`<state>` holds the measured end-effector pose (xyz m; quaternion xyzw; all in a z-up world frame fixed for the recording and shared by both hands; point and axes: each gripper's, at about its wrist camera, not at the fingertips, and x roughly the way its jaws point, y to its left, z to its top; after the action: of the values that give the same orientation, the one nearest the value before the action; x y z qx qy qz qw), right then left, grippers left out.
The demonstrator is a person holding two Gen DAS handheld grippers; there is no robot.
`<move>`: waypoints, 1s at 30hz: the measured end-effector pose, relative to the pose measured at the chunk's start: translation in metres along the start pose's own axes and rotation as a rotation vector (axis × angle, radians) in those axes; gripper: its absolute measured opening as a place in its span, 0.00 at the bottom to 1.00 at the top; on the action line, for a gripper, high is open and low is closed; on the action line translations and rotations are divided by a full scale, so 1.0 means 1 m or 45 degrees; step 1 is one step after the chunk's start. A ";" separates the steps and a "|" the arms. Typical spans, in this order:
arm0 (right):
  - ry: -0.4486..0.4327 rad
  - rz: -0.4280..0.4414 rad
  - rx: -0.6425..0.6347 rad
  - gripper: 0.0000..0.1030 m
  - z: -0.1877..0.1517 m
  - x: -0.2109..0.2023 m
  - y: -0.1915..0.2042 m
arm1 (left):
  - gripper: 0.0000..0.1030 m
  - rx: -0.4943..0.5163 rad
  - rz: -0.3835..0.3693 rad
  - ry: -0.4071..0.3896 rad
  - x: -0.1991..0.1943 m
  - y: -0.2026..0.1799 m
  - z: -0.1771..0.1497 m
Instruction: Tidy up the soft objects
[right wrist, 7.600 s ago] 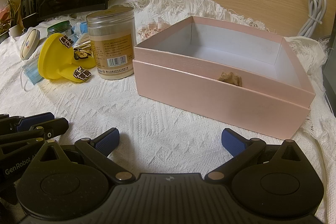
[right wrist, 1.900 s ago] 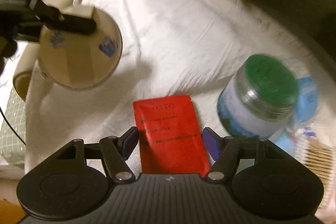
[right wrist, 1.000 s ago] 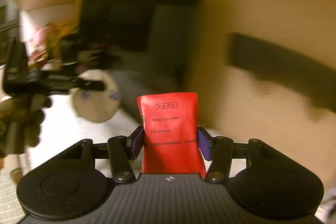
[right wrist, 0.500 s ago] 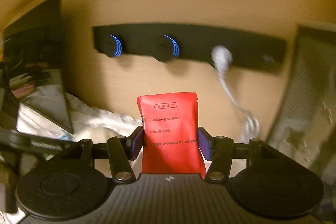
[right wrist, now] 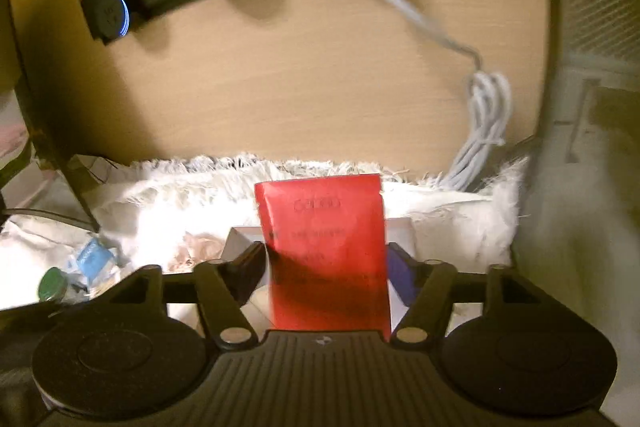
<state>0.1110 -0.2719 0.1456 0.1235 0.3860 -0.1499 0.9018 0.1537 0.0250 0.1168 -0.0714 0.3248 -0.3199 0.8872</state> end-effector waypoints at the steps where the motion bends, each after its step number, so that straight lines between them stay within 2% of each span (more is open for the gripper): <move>1: 0.017 0.017 0.011 0.66 0.001 0.007 0.001 | 0.47 0.011 0.029 0.010 -0.012 0.005 -0.007; 4: 0.015 0.007 0.041 0.66 -0.002 0.015 0.002 | 0.47 0.030 0.171 0.042 -0.042 0.026 -0.040; 10: -0.013 -0.136 -0.143 0.66 -0.030 0.010 0.024 | 0.47 -0.200 0.372 0.098 -0.088 0.092 -0.095; 14: -0.076 -0.185 -0.304 0.66 -0.061 -0.002 0.053 | 0.47 -0.343 0.505 0.051 -0.109 0.130 -0.105; 16: -0.102 -0.184 -0.359 0.69 -0.074 -0.011 0.069 | 0.47 -0.365 0.569 0.010 -0.110 0.142 -0.101; 18: -0.115 -0.151 -0.390 0.73 -0.086 -0.019 0.083 | 0.47 -0.357 0.563 -0.025 -0.109 0.150 -0.094; 21: -0.092 -0.074 -0.428 0.73 -0.100 -0.028 0.101 | 0.47 -0.306 0.473 -0.033 -0.099 0.153 -0.079; 23: -0.044 -0.012 -0.453 0.73 -0.108 -0.030 0.110 | 0.47 -0.269 0.431 0.015 -0.080 0.157 -0.070; 26: 0.007 0.033 -0.482 0.73 -0.120 -0.031 0.121 | 0.47 -0.218 0.492 0.117 -0.046 0.164 -0.065; 30: 0.055 0.063 -0.521 0.73 -0.137 -0.035 0.130 | 0.46 -0.138 0.509 0.227 -0.019 0.165 -0.070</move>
<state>0.0456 -0.0989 0.0931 -0.0496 0.4246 -0.0433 0.9030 0.1852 0.1719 0.0171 -0.0247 0.4262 -0.1247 0.8957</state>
